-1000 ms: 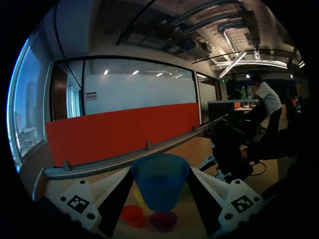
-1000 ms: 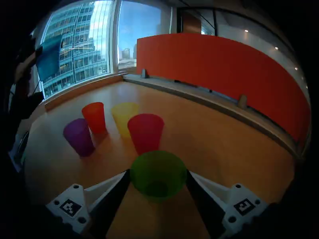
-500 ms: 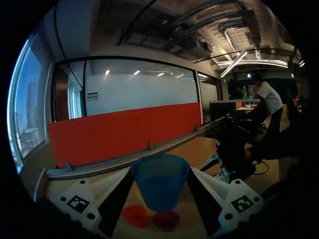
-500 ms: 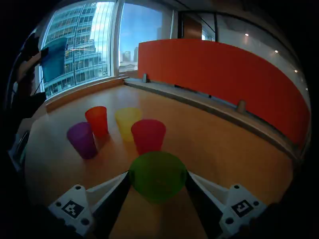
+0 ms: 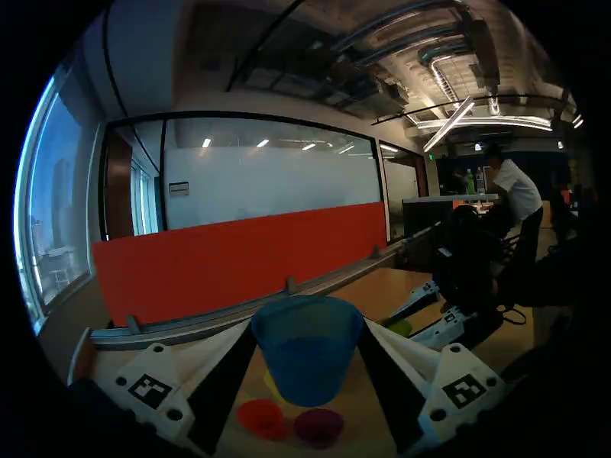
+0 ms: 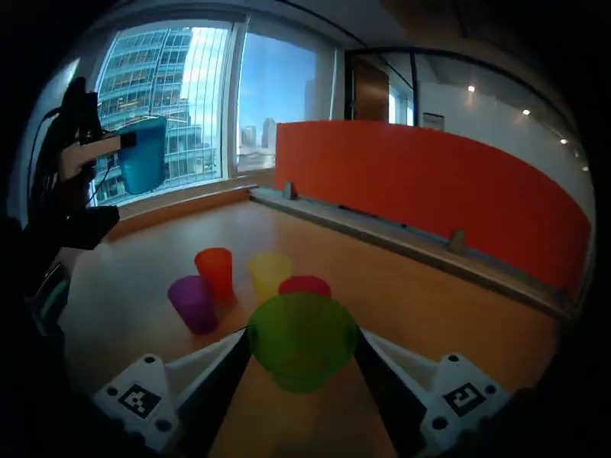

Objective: Pour water

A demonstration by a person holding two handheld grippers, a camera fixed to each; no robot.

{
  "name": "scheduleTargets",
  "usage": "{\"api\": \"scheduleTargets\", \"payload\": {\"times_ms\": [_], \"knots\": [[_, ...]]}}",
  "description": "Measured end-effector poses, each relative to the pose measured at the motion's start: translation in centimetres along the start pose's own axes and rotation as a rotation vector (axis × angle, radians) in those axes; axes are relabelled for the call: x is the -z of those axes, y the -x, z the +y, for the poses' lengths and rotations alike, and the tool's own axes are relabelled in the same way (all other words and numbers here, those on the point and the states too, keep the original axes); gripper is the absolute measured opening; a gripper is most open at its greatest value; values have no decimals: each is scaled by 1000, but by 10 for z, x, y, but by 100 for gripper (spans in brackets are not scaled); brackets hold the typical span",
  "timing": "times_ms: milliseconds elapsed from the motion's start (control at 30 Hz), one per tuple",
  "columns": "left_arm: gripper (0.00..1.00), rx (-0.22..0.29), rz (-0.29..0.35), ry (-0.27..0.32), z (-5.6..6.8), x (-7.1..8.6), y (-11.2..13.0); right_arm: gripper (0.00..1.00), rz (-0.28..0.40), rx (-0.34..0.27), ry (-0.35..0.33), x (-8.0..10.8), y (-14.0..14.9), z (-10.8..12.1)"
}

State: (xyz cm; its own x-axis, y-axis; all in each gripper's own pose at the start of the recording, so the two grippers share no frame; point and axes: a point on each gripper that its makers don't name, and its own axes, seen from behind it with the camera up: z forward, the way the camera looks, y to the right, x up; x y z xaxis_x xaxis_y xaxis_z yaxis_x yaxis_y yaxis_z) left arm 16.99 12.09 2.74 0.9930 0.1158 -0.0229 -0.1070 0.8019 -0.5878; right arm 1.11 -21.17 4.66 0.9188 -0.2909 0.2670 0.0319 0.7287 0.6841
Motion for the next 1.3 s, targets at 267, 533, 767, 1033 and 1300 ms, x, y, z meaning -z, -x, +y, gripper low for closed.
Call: {"api": "scheduleTargets", "payload": {"times_ms": [267,533,767,1033,1300], "knots": [[87,11,9,7,1,-1,-16,93,86,10,-14,23,-28,-13],[87,20,6,20,3,-4,-25,93,162,14,-24,38,-48,-22],[87,43,18,30,5,-7,-36,93,236,20,-37,47,-67,-31],[87,50,22,31,1,-9,-43,94,293,25,-49,54,-85,-38],[87,53,25,26,-2,-11,-45,94,319,29,-53,55,-92,-40]]}}
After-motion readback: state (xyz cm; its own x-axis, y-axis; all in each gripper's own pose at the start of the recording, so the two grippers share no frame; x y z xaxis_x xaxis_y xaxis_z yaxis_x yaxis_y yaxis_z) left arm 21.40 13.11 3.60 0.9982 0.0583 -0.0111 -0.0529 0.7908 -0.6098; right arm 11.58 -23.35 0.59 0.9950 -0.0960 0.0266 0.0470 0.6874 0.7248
